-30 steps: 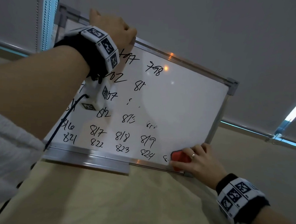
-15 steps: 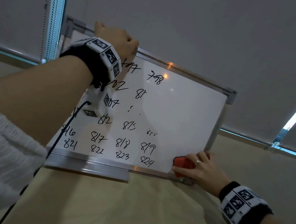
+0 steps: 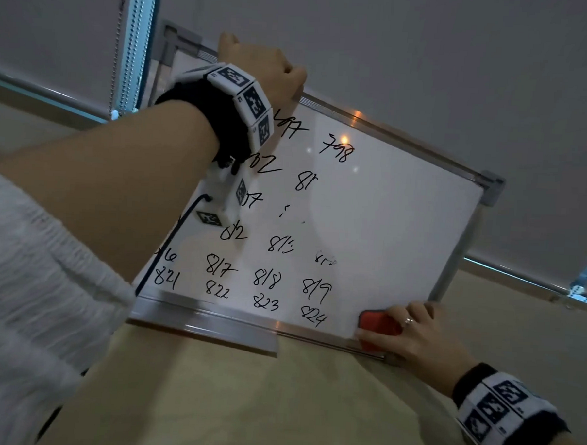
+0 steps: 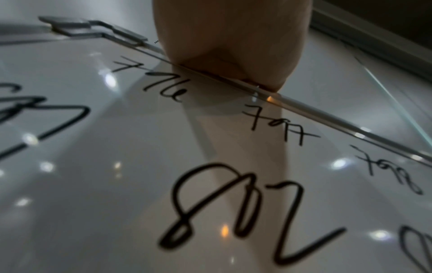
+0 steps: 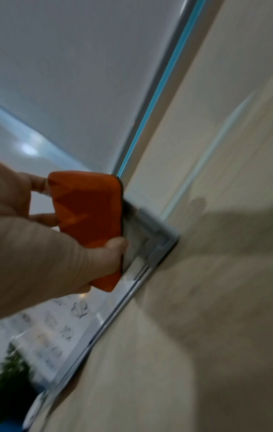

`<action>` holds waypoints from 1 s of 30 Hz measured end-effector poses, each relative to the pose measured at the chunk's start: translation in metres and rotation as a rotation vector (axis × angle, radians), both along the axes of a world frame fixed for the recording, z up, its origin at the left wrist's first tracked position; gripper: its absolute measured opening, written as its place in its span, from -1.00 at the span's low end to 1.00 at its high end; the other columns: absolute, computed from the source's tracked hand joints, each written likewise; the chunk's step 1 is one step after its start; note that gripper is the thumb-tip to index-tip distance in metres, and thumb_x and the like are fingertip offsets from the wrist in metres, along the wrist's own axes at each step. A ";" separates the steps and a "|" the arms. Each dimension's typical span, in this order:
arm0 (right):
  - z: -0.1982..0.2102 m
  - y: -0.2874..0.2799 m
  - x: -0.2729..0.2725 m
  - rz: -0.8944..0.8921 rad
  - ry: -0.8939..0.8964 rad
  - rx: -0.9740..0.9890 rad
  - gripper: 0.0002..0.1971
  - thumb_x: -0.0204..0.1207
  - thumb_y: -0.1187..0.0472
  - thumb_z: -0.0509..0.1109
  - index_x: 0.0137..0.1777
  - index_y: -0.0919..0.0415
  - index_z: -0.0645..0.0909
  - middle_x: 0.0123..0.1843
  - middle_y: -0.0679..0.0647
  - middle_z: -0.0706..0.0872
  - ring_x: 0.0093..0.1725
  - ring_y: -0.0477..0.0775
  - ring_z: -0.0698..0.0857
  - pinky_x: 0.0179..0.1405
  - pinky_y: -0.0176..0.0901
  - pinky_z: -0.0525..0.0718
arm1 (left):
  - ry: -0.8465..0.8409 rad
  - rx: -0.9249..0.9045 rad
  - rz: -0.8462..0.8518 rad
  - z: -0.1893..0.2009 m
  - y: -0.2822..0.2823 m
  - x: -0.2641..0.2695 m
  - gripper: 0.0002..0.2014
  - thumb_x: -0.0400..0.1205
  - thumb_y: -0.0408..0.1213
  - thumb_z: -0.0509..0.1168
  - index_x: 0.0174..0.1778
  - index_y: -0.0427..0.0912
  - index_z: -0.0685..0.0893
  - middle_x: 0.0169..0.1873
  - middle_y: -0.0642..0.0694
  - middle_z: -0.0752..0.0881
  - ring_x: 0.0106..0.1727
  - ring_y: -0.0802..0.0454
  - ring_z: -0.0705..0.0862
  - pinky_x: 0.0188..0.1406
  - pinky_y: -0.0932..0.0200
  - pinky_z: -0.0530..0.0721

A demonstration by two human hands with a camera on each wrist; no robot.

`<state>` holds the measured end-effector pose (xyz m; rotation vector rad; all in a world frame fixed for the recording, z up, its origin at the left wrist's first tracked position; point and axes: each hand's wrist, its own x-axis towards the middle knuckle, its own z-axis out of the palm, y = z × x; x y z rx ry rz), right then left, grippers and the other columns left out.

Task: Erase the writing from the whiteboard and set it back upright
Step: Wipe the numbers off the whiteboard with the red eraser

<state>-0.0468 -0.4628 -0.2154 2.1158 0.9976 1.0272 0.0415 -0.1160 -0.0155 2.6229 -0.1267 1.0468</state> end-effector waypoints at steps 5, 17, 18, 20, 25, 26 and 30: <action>-0.001 -0.017 -0.008 -0.100 0.002 -0.037 -0.55 0.38 0.18 0.15 0.24 -0.25 0.46 -0.14 0.16 0.67 -0.23 0.12 0.37 -0.24 0.05 0.45 | 0.005 0.012 -0.003 0.001 -0.003 0.003 -0.49 0.63 -0.04 -0.11 -0.18 -0.16 0.75 -0.48 -0.07 0.53 -0.19 -0.11 0.52 0.34 -0.12 0.22; 0.045 0.063 0.021 -0.066 -0.075 0.414 -0.21 0.04 0.13 0.70 0.29 -0.18 0.45 0.01 0.16 0.45 -0.13 0.17 0.40 -0.28 0.09 0.54 | 0.012 -0.001 -0.015 -0.001 -0.001 0.006 -0.55 0.63 -0.04 -0.11 -0.40 -0.09 0.58 -0.52 -0.02 0.47 -0.20 -0.09 0.51 0.34 -0.10 0.22; 0.038 0.064 0.022 -0.057 -0.083 0.404 -0.22 0.05 0.14 0.67 0.30 -0.17 0.45 0.01 0.16 0.44 -0.14 0.17 0.40 -0.27 0.07 0.52 | 0.009 0.000 -0.015 0.000 -0.001 0.006 -0.55 0.63 -0.04 -0.11 -0.38 -0.09 0.59 -0.52 -0.02 0.47 -0.20 -0.10 0.50 0.34 -0.10 0.22; 0.013 0.063 0.024 0.018 -0.061 0.246 -0.37 0.22 0.16 0.52 0.30 -0.20 0.44 -0.01 0.12 0.42 -0.18 0.13 0.37 -0.25 0.02 0.44 | 0.004 0.002 -0.015 0.000 -0.001 0.006 -0.55 0.63 -0.04 -0.11 -0.31 -0.11 0.63 -0.52 -0.03 0.45 -0.21 -0.10 0.49 0.32 -0.11 0.23; 0.009 0.058 0.028 0.136 -0.021 -0.105 -0.55 0.59 0.25 -0.03 0.21 -0.28 0.53 -0.10 0.08 0.55 -0.22 0.09 0.35 -0.27 -0.02 0.44 | 0.007 0.002 -0.028 0.001 -0.001 0.003 -0.54 0.63 -0.05 -0.09 -0.26 -0.12 0.68 -0.52 -0.02 0.46 -0.19 -0.09 0.50 0.37 -0.10 0.20; 0.023 0.060 0.031 0.130 -0.048 -0.070 -0.55 0.47 0.25 0.07 0.22 -0.28 0.49 -0.11 0.09 0.59 -0.22 0.10 0.36 -0.27 -0.02 0.44 | 0.011 0.005 -0.026 0.001 -0.002 0.003 -0.53 0.63 -0.06 -0.09 -0.23 -0.13 0.71 -0.52 -0.02 0.46 -0.18 -0.09 0.50 0.37 -0.09 0.20; 0.069 0.063 0.037 -0.009 -0.093 0.318 -0.52 0.37 -0.07 0.25 0.33 -0.20 0.41 0.04 0.17 0.42 -0.14 0.17 0.39 -0.23 0.09 0.51 | 0.014 0.015 -0.017 0.000 -0.002 0.002 -0.47 0.64 -0.05 -0.11 -0.09 -0.16 0.78 -0.52 -0.02 0.46 -0.17 -0.10 0.50 0.35 -0.10 0.21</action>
